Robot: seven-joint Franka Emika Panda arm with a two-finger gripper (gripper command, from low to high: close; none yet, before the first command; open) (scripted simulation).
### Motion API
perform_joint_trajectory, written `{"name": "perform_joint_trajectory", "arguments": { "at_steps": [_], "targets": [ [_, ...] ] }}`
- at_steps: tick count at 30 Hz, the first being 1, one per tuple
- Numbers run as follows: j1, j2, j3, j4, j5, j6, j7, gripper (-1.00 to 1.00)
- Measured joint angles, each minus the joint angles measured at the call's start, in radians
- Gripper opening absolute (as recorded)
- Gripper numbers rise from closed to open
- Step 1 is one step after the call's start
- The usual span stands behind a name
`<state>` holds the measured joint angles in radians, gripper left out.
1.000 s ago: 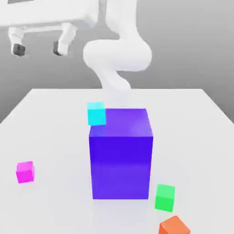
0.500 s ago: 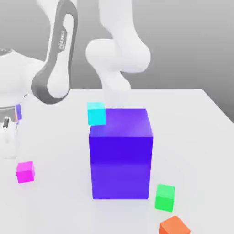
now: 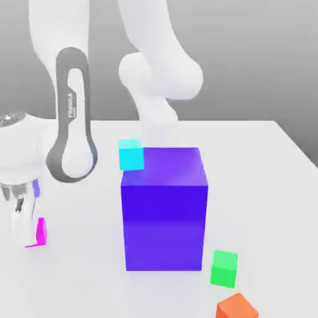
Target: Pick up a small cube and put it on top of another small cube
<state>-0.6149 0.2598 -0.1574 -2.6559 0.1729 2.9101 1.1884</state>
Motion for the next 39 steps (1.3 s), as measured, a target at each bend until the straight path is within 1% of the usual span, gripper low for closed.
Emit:
{"name": "perform_joint_trajectory", "arguments": {
  "at_steps": [3,6,12,16,21,30,35,39],
  "targets": [
    [0.014,-0.104,-0.027,-0.017,-0.072,-0.080,0.055,-1.00],
    [0.065,-0.157,0.025,0.025,-0.036,-0.120,0.120,-1.00],
    [0.278,-0.228,0.144,0.111,0.067,-0.177,0.321,-1.00],
    [0.389,-0.259,0.208,0.132,0.086,-0.203,0.489,-1.00],
    [0.538,-0.289,0.275,0.149,0.088,-0.232,0.713,-1.00],
    [0.723,-0.305,0.383,0.109,-0.010,-0.266,1.139,-1.00],
    [0.711,-0.281,0.396,0.004,-0.144,-0.257,1.330,-1.00],
    [0.713,-0.227,0.385,-0.005,-0.197,-0.209,1.379,-1.00]
  ]
}}
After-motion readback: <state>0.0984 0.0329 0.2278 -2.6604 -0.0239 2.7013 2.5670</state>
